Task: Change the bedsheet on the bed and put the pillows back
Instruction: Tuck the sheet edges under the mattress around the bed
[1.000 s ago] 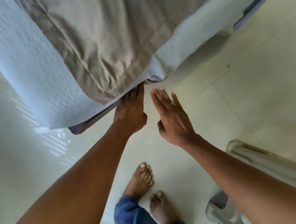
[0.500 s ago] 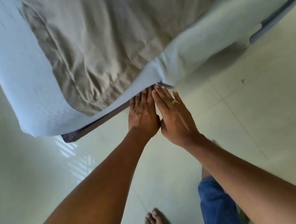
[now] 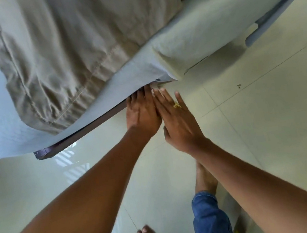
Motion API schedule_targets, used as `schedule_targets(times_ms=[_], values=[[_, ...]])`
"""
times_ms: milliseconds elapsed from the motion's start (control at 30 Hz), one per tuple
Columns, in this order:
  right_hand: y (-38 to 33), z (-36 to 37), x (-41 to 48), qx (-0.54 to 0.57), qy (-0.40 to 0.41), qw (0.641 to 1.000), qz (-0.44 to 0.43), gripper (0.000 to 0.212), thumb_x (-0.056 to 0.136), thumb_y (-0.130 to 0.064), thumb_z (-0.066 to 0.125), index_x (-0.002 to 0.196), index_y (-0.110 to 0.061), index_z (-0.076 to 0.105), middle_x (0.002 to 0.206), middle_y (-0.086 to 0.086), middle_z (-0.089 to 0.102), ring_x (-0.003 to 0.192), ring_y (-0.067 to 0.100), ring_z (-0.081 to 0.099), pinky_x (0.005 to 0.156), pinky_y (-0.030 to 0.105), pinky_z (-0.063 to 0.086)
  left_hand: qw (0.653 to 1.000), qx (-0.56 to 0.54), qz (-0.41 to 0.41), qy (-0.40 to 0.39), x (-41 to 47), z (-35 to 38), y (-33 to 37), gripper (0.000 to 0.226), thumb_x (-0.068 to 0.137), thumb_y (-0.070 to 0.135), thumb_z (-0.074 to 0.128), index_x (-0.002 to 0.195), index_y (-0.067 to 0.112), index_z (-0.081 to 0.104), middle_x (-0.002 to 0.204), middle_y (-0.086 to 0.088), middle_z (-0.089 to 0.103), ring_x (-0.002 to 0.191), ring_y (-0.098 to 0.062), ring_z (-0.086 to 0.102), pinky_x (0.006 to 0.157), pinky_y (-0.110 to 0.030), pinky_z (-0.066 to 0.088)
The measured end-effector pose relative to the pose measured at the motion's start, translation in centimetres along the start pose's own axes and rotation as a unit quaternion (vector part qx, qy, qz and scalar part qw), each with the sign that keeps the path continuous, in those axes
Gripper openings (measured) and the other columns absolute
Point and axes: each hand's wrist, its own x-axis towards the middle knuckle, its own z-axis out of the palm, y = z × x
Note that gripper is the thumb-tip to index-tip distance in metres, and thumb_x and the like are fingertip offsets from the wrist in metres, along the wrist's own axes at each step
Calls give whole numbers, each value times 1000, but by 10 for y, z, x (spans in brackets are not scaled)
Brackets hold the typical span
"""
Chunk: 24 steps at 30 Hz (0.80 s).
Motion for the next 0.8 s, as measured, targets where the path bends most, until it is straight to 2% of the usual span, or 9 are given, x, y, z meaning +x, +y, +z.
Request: schedule_targets(times_ms=[100, 167, 233, 333, 400, 500, 667, 733, 800], values=[[15, 2, 6, -18, -19, 1000, 12, 87, 84, -9, 53, 162, -6, 16, 170, 11, 17, 158, 26, 11, 126, 53, 13, 998, 13, -59, -5, 1, 10, 18, 71, 92, 21, 46, 157, 3, 25, 160, -19, 32, 150, -35, 26, 126, -48, 12], [30, -3, 49, -57, 1, 997, 48, 77, 79, -13, 63, 152, -13, 41, 155, 10, 48, 147, 26, 39, 125, 56, 16, 999, -25, -42, 5, -4, 3, 11, 80, 83, 11, 53, 158, 4, 25, 162, -16, 31, 152, -31, 23, 127, -46, 10], [37, -9, 80, -56, 19, 995, 75, 59, 73, -11, 66, 130, -22, 62, 123, 1, 70, 125, 22, 60, 123, 58, 18, 998, -60, -6, 31, -12, -7, 3, 81, 80, 1, 53, 157, 3, 27, 162, -15, 32, 152, -28, 25, 127, -42, 16], [37, -9, 78, -28, -33, 997, 70, 65, 70, -12, 68, 133, -24, 57, 129, -4, 65, 135, 21, 52, 124, 59, 12, 995, -77, 61, 27, -33, -18, 3, 78, 76, -7, 48, 153, -4, 34, 159, -20, 37, 150, -31, 32, 124, -44, 27], [40, -13, 67, -11, -24, 998, 48, 71, 71, -8, 68, 139, -20, 53, 138, -2, 61, 140, 21, 47, 125, 57, 13, 994, -51, 96, -3, -22, -20, 6, 81, 73, -7, 46, 153, -5, 32, 158, -21, 36, 150, -32, 32, 124, -44, 27], [49, -26, 36, 17, 24, 998, 51, 77, 76, -1, 57, 151, -8, 44, 156, 9, 48, 150, 24, 36, 125, 51, 19, 996, -46, 72, -39, 19, -14, 21, 84, 73, -3, 52, 154, -1, 31, 155, -20, 42, 144, -34, 40, 121, -44, 31], [56, -29, -16, 23, 2, 998, 57, 82, 83, -6, 54, 160, -3, 24, 168, 12, 22, 158, 27, 13, 126, 51, 17, 995, 51, 1, -86, 32, 4, 53, 92, 88, 32, 59, 159, 4, 7, 163, -19, 23, 150, -36, 24, 125, -46, 18], [69, -26, 21, 5, 0, 997, 72, 85, 78, -6, 56, 158, -6, 29, 166, 11, 29, 157, 28, 18, 126, 53, 17, 998, 34, -7, -54, 31, 3, 53, 89, 87, 27, 61, 159, 4, 13, 162, -18, 27, 150, -35, 25, 125, -46, 18], [82, -24, 65, -21, 13, 997, 79, 73, 72, -6, 61, 144, -14, 51, 148, 8, 54, 147, 29, 39, 124, 54, 20, 1000, -19, 4, -7, 26, 3, 49, 85, 84, 14, 62, 158, 2, 22, 160, -17, 33, 150, -32, 29, 125, -44, 21]])
